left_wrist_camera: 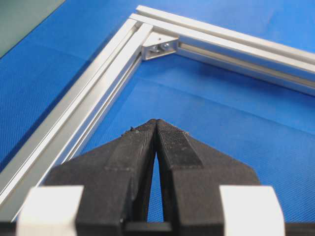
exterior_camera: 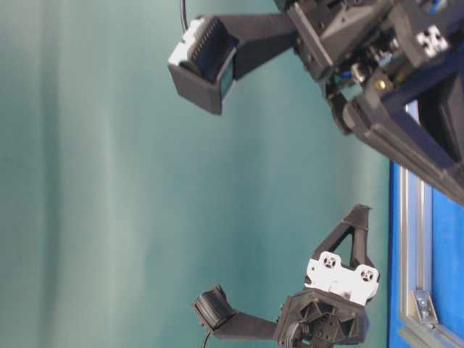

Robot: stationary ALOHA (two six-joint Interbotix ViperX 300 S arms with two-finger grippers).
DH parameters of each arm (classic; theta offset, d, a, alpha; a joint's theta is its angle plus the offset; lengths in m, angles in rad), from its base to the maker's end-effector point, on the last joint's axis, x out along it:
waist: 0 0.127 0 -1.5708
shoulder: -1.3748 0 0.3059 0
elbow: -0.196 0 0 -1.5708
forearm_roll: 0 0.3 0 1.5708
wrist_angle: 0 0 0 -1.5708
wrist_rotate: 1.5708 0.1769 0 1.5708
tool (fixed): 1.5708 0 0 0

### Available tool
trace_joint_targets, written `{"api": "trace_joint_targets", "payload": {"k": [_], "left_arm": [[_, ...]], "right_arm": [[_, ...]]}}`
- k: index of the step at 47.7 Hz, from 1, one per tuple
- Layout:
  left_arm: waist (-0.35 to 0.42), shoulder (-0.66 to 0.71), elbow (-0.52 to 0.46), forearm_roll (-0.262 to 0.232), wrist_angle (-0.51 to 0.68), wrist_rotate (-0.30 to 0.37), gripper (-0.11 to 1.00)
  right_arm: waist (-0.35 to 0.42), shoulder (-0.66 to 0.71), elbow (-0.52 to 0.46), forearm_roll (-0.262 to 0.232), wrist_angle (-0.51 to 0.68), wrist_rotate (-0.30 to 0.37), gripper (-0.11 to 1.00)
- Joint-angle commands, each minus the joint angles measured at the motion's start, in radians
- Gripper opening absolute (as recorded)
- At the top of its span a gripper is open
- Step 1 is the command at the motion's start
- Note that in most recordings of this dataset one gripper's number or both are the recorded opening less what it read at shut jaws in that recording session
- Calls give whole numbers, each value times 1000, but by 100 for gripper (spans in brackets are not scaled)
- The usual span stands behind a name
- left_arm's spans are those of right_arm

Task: Insert the wire through the string loop located on the left side.
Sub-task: 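Move the right gripper left along the frame's bottom bar toward the white loop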

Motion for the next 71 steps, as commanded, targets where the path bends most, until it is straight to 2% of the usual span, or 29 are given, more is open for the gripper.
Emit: {"api": "trace_joint_targets", "payload": {"k": [1, 13, 27, 71], "left_arm": [[2, -28, -17, 5, -11, -2, 0], [2, -28, -17, 5, -11, -2, 0], [2, -28, -17, 5, -9, -2, 0], [0, -26, -21, 5, -8, -3, 0]], "right_arm": [[-5, 14, -55, 0, -6, -2, 0], [-15, 83, -147, 0, 9, -2, 0], [-20, 123, -193, 0, 15, -2, 0], [-20, 133, -206, 0, 11, -2, 0]]}}
